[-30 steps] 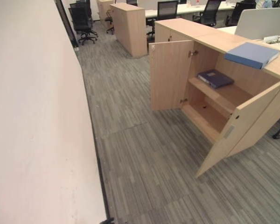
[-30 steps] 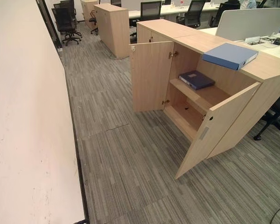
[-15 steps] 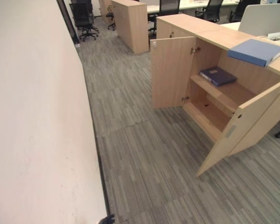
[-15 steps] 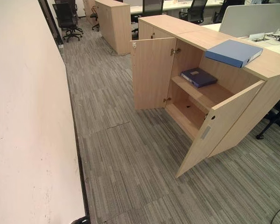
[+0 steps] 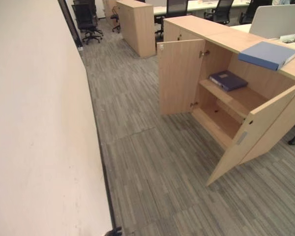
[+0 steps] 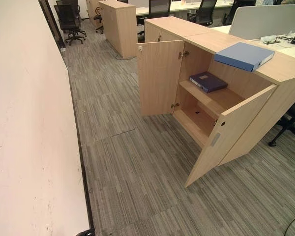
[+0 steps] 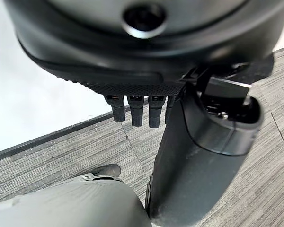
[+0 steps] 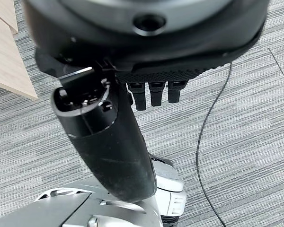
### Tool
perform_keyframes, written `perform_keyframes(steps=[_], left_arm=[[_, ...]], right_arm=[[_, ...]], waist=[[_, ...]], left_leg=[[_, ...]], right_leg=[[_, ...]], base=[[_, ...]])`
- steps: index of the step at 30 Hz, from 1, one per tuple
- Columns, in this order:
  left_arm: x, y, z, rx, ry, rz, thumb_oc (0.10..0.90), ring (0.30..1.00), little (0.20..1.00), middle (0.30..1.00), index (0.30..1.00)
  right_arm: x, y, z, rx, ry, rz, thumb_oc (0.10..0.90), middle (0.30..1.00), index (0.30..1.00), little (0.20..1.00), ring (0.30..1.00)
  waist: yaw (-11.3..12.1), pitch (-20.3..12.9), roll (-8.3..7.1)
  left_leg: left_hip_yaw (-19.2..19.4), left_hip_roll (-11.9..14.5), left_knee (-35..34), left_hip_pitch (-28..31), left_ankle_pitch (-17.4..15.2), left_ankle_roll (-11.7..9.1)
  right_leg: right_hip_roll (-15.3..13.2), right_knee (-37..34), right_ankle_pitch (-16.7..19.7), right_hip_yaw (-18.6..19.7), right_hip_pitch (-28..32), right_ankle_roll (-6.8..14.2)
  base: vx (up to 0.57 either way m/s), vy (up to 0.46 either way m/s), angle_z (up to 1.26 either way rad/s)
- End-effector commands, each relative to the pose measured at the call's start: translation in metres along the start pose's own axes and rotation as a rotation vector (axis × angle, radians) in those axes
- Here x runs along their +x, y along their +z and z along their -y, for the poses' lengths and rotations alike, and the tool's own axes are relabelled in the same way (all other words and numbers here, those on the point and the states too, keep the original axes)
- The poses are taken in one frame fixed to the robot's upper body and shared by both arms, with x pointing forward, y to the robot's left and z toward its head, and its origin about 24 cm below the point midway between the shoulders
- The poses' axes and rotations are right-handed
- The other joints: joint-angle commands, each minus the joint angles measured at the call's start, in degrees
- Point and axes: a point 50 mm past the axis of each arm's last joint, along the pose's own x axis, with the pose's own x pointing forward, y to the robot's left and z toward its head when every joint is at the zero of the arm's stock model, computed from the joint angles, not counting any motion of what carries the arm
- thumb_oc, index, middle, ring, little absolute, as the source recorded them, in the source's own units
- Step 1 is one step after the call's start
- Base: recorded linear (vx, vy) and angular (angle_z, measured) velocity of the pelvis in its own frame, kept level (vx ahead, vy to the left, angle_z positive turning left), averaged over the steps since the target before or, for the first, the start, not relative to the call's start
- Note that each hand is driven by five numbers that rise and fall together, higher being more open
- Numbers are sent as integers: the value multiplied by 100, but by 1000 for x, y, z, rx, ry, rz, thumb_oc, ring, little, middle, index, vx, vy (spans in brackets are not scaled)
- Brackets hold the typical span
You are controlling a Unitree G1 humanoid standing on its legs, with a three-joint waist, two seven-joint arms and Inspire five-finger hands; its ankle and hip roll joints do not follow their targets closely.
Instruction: Put the empty folder in the office cabinet
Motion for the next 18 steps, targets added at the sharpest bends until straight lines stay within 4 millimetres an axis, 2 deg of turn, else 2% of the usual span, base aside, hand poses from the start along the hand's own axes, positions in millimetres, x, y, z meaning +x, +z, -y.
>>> perform_keyframes(steps=[1,6,10,11,12,15,16,18], left_arm=[[2,0,3,6,-27,-33,800,900,900,900,900],[2,-1,1,5,-21,-35,800,900,900,900,900],[2,2,-2,-4,-8,-23,800,900,900,900,900],[3,8,-4,-14,-1,-7,800,900,900,900,900],[3,8,-4,-14,-1,-6,800,900,900,900,900],[4,18,-5,-33,2,27,800,900,900,900,900],[4,22,-4,-44,1,42,800,900,900,900,900],[5,26,-3,-55,5,57,800,900,900,900,900]], right_arm=[[1,18,13,-66,-15,25,800,900,900,900,900],[1,18,12,-75,-7,30,800,900,900,900,900],[1,26,13,-73,-11,55,800,900,900,900,900],[1,32,14,-66,-19,74,800,900,900,900,900],[1,32,14,-66,-18,74,800,900,900,900,900],[0,40,19,-54,-33,97,800,900,900,900,900],[0,44,22,-46,-48,105,800,900,900,900,900],[0,47,27,-40,-64,111,800,900,900,900,900]], waist=[[17,62,-92],[39,76,-100],[96,207,-147],[121,356,-210],[118,350,-210],[168,519,-246],[194,653,-256],[193,778,-219]], left_leg=[[-55,111,-43,227,-471,-208],[-76,148,-43,268,-479,-216],[-100,229,129,167,-454,-230],[-103,279,669,-185,-570,-251],[-107,280,691,-206,-580,-251],[-170,353,1461,-685,-733,-295],[-215,391,2109,-1075,-697,-276],[-303,471,2775,-1542,-572,-259]], right_leg=[[-244,181,392,-210,-282,281],[-207,212,333,-196,-277,253],[-192,334,259,-187,-362,197],[-209,424,229,-182,-468,152],[-210,428,227,-184,-479,151],[-189,597,82,-211,-598,17],[-202,777,-36,-213,-645,-98],[-191,1039,-193,-220,-759,-203]], base=[[45,-42,2],[43,-55,2],[-23,-87,0],[-85,-76,0],[-124,-117,2],[-82,-112,6],[-97,-106,10],[-68,-63,13]])
